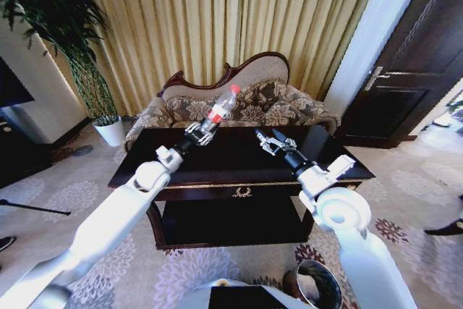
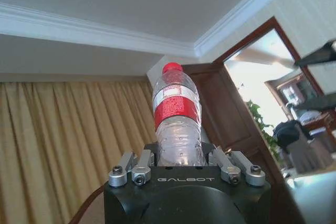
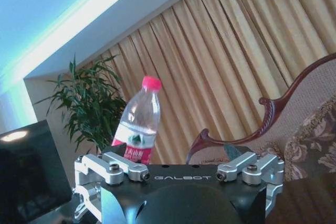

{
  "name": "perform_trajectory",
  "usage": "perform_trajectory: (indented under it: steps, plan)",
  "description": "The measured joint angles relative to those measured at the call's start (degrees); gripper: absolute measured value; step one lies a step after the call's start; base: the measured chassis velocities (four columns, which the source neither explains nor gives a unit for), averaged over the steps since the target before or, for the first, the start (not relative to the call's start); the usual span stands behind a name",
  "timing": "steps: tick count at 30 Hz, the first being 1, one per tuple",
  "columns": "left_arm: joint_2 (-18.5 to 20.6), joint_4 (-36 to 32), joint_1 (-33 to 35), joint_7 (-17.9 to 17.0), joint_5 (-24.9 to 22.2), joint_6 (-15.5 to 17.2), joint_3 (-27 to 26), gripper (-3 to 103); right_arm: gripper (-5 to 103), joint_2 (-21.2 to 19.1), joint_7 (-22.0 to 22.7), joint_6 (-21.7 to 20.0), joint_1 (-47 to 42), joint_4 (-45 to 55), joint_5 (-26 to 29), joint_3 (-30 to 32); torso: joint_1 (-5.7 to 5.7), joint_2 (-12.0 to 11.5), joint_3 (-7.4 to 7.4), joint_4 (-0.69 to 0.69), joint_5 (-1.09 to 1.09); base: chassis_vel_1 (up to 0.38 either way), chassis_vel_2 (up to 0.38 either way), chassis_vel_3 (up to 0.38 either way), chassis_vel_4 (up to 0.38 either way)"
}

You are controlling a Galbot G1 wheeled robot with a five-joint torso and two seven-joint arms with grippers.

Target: Move to the front of the table and place the trash on the table into the trash bin.

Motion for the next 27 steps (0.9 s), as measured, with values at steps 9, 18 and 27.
perform_trajectory:
  steps: [9, 18, 27]
  plan:
    - [-1.4, -3.5, 4.6, -0.7, -0.5, 1.9, 0.8, 40, 100, 0.9, 0.0, -0.2, 2.3, -4.2, -0.3, -0.7, 0.00, 0.0, 0.00, 0.01, -0.01, 0.000, 0.000, 0.000, 0.000]
    - [-0.1, -6.1, 5.8, -1.2, -0.8, 3.0, 0.6, 40, 100, 1.9, 0.0, -0.2, 3.6, -5.6, -1.3, -2.4, 0.00, 0.0, 0.00, 0.01, -0.01, 0.000, 0.000, 0.000, 0.000]
    - [-0.5, -6.5, 5.6, -1.3, -0.9, 3.6, 1.6, 40, 100, 2.0, 0.0, -0.3, 3.3, -4.2, -1.7, -2.2, 0.00, 0.0, 0.00, 0.00, -0.01, 0.000, 0.000, 0.000, 0.000]
